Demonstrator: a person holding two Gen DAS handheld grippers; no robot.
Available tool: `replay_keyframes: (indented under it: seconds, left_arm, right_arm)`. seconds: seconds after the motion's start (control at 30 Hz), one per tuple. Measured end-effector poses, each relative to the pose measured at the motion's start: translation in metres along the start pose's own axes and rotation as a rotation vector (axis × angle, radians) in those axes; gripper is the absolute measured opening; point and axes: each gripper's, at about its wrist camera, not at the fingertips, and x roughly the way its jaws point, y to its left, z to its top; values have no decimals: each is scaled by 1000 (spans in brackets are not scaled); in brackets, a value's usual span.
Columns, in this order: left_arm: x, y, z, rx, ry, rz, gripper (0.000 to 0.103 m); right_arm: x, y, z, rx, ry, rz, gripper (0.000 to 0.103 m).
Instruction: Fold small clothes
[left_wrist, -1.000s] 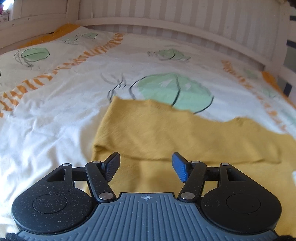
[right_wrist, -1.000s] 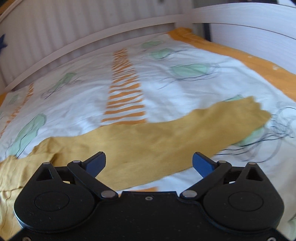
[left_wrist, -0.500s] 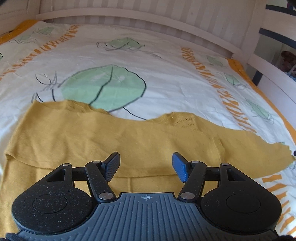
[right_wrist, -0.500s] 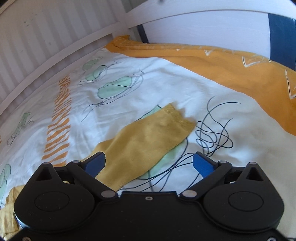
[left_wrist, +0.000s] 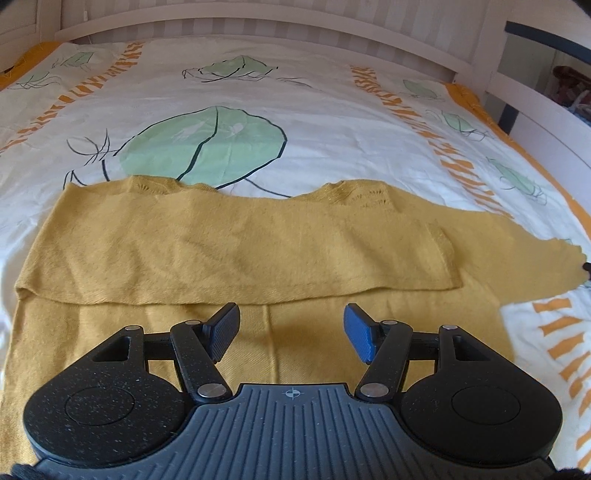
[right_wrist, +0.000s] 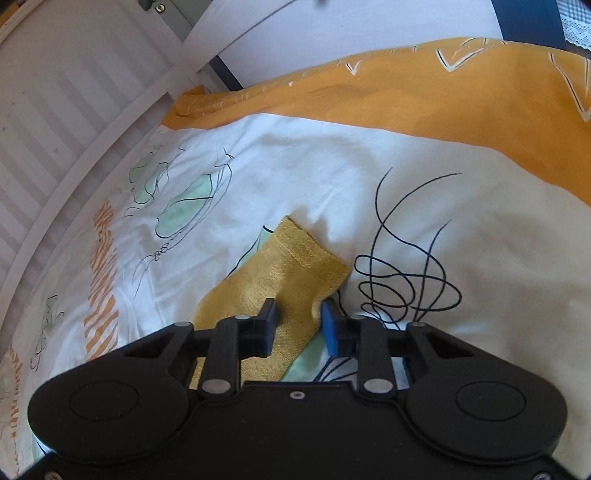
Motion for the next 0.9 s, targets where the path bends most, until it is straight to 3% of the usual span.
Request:
replay_keyframes:
  seconds: [0.2,0.37,0.5,0.6,0.7,0.73,0.77,0.9]
  left_arm:
    - [-6,17,-9,-16,15,18,61]
    - [-11,32,-18,-36,28,31,61]
    - [-18,44,-26,-52,36,28,61]
    - [-21,50,-27,-73,33,29,61]
    - [-19,51,-25,-84,25,30,61]
    - [-18,50,-25,-83,22,28,61]
    - [-17,49,-25,-80,14,25,61]
    - [-13,43,-27,-74,-12,25,67]
  right_arm:
    - [-27,36,7,-118,-42,20,15]
    - [-60,85,13,-221,-70,113,13]
    - [-83,126,7,-269,-46,196,14]
    - [-83,136,-2,-284,-23,186,17]
    - [-75,126,-8,-262,-7,148,34]
    - [-72,120,-10,-243,-2,134,51]
    - [-69,113,-11,-232,2,114,57]
    - [-59,87,-15,-234,5,25,60]
